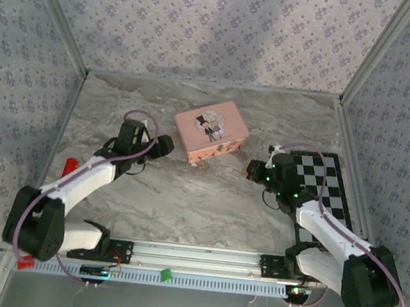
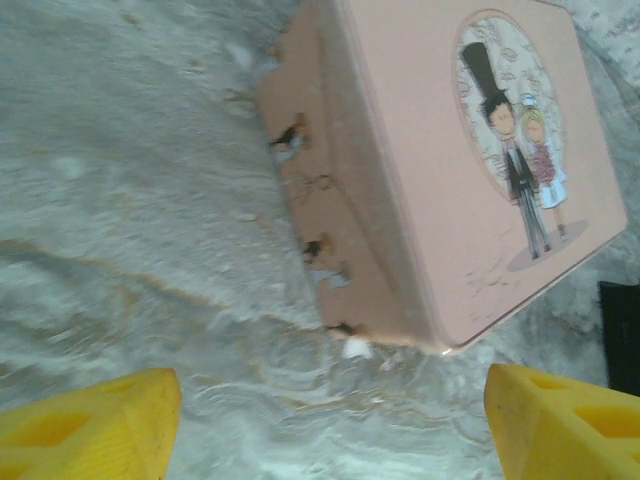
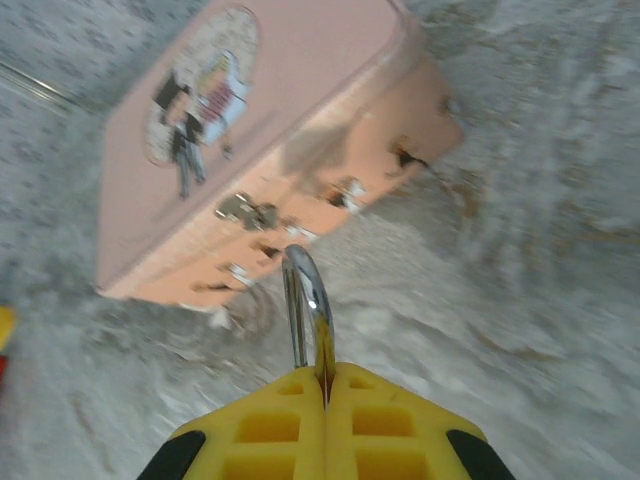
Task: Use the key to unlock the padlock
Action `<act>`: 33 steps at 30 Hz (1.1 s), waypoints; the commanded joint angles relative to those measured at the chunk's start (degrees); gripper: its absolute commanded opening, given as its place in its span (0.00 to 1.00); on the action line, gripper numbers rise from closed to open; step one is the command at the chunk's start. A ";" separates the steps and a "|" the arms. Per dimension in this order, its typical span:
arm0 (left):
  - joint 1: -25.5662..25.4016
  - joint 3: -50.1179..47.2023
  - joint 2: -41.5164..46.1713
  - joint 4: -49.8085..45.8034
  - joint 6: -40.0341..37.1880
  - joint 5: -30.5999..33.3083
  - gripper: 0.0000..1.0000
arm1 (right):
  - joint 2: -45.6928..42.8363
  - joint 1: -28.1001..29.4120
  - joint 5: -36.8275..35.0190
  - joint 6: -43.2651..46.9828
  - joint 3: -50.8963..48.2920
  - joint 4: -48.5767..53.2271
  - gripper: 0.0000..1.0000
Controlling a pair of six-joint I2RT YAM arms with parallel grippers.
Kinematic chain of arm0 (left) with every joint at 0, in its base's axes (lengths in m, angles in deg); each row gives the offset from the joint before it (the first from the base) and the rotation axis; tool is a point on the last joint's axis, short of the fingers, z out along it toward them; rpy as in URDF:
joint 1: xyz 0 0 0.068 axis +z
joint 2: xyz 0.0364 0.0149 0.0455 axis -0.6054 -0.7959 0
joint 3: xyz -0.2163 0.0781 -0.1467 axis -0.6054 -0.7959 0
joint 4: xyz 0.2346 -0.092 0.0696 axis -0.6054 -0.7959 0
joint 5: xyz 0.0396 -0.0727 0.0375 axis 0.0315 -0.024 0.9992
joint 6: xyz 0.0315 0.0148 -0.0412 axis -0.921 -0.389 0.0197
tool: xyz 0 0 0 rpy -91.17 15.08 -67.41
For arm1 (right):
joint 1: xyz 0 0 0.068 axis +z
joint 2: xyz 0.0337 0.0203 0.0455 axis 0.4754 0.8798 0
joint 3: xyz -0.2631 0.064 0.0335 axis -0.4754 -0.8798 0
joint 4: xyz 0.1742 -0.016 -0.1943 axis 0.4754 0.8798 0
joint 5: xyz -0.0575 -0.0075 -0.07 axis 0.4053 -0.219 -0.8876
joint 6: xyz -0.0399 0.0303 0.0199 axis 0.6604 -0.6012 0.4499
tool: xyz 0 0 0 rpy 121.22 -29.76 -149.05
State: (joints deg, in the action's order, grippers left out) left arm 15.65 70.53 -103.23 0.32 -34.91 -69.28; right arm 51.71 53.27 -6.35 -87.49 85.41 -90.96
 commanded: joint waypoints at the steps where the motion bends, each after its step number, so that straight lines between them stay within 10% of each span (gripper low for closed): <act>1: 0.25 -7.25 8.59 2.43 -1.24 4.54 0.80 | -3.96 -0.38 -2.49 6.37 2.59 16.69 0.00; 13: 1.30 -20.98 26.38 3.34 -0.58 12.35 0.84 | -6.55 -2.06 -6.83 3.83 4.82 36.29 0.00; 33: 1.92 -22.94 27.76 2.46 1.51 12.78 0.85 | 13.55 -3.78 -5.04 3.71 6.84 26.35 0.00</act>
State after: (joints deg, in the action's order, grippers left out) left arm 17.03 47.82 -76.57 1.87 -33.75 -57.53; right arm 63.53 49.82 -12.47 -84.32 90.70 -63.25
